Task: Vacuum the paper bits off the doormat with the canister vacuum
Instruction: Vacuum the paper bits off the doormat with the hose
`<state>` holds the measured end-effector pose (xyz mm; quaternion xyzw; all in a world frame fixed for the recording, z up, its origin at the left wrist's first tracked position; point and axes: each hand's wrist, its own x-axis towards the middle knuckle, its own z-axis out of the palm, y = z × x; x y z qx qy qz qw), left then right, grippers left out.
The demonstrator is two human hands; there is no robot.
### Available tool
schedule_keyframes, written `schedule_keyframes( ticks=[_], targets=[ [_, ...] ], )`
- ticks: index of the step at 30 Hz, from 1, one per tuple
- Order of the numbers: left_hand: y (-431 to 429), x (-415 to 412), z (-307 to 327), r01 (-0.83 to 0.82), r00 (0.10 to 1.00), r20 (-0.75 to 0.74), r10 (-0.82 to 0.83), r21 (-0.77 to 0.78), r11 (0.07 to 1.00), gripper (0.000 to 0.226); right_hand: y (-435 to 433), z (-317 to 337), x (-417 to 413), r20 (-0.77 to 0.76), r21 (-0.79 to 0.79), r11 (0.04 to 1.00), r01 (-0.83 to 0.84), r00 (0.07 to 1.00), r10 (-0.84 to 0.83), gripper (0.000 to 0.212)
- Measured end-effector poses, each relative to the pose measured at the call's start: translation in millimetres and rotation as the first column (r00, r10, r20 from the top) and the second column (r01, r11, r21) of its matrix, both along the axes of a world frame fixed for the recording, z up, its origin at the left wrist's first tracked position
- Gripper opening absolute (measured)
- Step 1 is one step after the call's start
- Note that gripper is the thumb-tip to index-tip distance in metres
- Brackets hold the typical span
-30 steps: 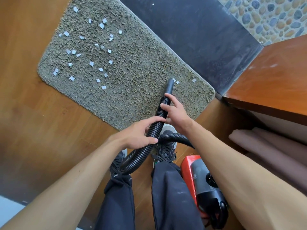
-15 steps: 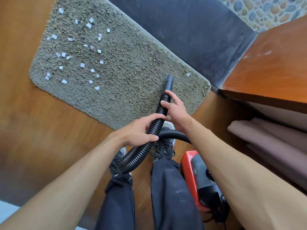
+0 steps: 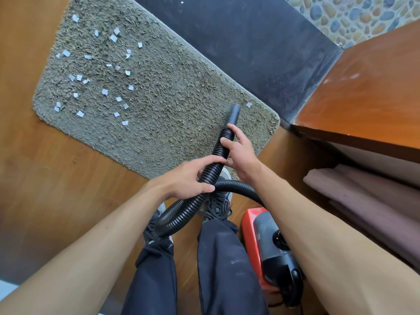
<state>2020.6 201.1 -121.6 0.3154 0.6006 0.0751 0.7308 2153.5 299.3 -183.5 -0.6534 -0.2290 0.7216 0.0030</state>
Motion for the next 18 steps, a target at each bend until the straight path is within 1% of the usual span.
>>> schedule_keyframes(
  ticks=[6, 10, 13, 18],
  targets=[
    [20, 10, 2, 0.073, 0.996, -0.050, -0.071, 0.036, 0.997, 0.066, 14, 1, 13, 0.033, 0.010, 0.999, 0.032, 0.999, -0.032, 0.050],
    [35, 17, 9, 0.081, 0.992, -0.106, -0.074, 0.064, 0.995, 0.067, 24, 0, 24, 0.057, 0.025, 1.000, 0.006, 0.998, -0.007, 0.048],
    [41, 20, 14, 0.083, 0.990, -0.122, -0.073, 0.075, 0.994, 0.063, 32, 2, 28, 0.052, 0.009, 1.000, -0.018, 0.999, 0.017, 0.048],
    [47, 21, 22, 0.156, 0.979, -0.148, -0.143, 0.080, 0.985, 0.056, 35, 4, 27, 0.063, -0.006, 1.000, -0.019, 0.998, 0.019, 0.050]
  ],
)
